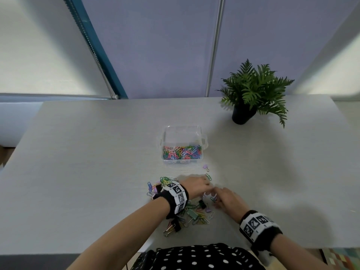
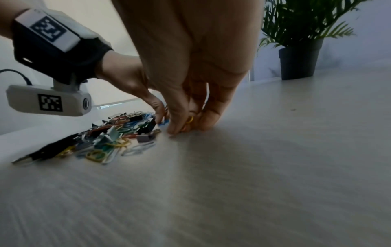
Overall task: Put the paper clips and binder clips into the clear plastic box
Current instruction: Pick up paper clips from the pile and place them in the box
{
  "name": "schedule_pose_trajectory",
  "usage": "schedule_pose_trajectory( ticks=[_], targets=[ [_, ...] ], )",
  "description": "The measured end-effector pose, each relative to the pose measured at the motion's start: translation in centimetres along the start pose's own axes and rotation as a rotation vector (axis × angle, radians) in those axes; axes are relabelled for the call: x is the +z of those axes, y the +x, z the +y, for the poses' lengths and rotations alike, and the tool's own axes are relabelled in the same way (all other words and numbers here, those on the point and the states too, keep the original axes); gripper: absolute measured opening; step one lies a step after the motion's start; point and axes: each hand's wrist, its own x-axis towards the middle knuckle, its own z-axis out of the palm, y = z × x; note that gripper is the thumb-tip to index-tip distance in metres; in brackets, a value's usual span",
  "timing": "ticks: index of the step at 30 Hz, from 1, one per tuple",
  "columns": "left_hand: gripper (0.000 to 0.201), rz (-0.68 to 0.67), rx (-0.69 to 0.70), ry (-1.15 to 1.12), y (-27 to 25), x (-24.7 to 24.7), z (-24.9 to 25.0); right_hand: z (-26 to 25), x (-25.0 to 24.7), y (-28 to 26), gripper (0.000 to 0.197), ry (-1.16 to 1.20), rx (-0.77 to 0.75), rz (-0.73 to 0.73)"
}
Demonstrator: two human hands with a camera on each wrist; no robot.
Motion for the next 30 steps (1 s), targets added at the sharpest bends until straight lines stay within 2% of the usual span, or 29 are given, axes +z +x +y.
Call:
schedule_pose_trajectory(
  ticks=[3,7,10,12,14,16,18,21,22,24,27,30],
  targets=[
    [0.011,0.032,-0.009,0.053,0.2,0.3,-0.6,-0.3,0.2,0.1,0.022,-0.038,0.017,0.05],
    [0.014,0.001,-0.011,0.097,0.4,0.1,-0.5,0.4,0.0,0.8,0.013,-0.092,-0.022,0.093],
    [0.022,-0.031,-0.013,0.166,0.4,0.0,-0.3,0.7,-0.2,1.1,0.019,-0.195,-0.076,0.098],
    [0.03,-0.053,0.002,0.222,0.2,0.1,-0.2,0.6,-0.4,1.1,0.037,-0.261,-0.117,0.06],
    [0.034,-0.067,-0.021,0.267,0.0,0.5,-0.2,0.7,-0.3,1.2,0.051,-0.274,-0.09,-0.011],
    [0.032,-0.015,-0.049,0.282,-0.1,1.0,-0.2,0.0,-0.6,1.1,0.05,-0.318,-0.106,0.021],
    [0.026,-0.001,-0.08,0.155,-0.1,1.2,0.0,-0.7,-1.0,0.4,0.035,-0.347,-0.163,0.064],
    [0.01,0.124,-0.206,-0.207,-0.8,0.2,0.2,-0.5,-1.2,0.7,0.008,-0.145,-0.125,0.005],
    [0.007,0.181,-0.26,-0.343,-1.1,-0.3,0.0,-0.3,-1.3,0.8,0.008,-0.038,-0.09,-0.002],
    [0.007,0.278,-0.352,-0.543,-1.7,-1.6,-0.6,0.2,-2.2,1.4,0.025,0.209,-0.031,0.015],
    [0.015,0.405,-0.475,-0.653,-2.8,-3.9,-2.6,-0.8,-4.8,2.9,0.02,0.43,-0.024,0.05],
    [0.022,0.451,-0.583,-0.563,-3.3,-6.3,-5.3,-2.8,-7.6,5.7,0.015,0.508,-0.092,0.104]
  ],
)
